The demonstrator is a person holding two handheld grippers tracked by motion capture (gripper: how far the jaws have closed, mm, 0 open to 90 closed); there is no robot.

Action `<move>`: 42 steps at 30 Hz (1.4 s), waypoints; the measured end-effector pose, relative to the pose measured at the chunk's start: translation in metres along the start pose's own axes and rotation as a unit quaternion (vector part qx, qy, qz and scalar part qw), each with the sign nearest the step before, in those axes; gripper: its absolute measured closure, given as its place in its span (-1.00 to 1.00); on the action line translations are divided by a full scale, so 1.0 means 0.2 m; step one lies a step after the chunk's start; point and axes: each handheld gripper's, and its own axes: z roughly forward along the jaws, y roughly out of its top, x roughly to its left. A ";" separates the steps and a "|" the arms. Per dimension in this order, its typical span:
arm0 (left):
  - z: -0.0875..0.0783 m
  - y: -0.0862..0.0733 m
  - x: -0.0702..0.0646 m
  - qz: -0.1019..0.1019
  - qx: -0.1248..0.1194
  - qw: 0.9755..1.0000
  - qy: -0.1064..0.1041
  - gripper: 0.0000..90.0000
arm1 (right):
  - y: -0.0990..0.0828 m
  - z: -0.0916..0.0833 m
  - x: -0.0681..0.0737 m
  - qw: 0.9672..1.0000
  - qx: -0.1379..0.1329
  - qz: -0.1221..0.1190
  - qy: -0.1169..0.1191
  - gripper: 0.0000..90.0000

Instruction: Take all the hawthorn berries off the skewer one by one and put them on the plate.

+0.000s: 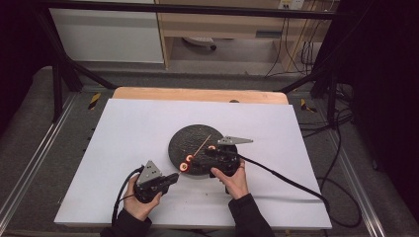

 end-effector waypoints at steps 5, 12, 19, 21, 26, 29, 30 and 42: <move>0.01 0.00 -0.02 0.003 0.000 1.000 -0.003 0.96 | -0.01 0.01 0.00 1.000 -0.004 0.006 0.012 -0.24; 0.01 0.00 -0.03 0.004 0.000 1.000 -0.006 0.96 | -0.02 0.03 0.00 1.000 0.003 0.008 0.025 0.08; 0.02 0.00 -0.03 0.007 0.000 1.000 -0.005 0.96 | -0.03 0.03 0.00 0.999 0.010 0.018 0.043 0.38; 0.01 0.00 -0.03 0.007 -0.001 1.000 -0.006 0.96 | -0.02 0.03 0.00 0.999 0.010 0.021 0.047 0.40; 0.01 0.00 -0.03 0.007 -0.005 1.000 -0.006 0.96 | -0.02 0.02 0.00 0.999 0.009 0.022 0.049 0.41; 0.01 0.01 -0.03 0.007 -0.009 1.000 -0.005 0.96 | 0.00 0.02 -0.01 0.998 0.007 0.024 0.049 0.41; 0.00 0.01 -0.03 0.008 -0.009 1.000 -0.006 0.96 | 0.00 0.02 -0.01 0.999 0.006 0.024 0.047 0.41; -0.01 0.01 -0.03 0.008 -0.016 1.000 -0.005 0.96 | 0.07 -0.03 -0.04 0.999 -0.006 0.022 0.033 0.41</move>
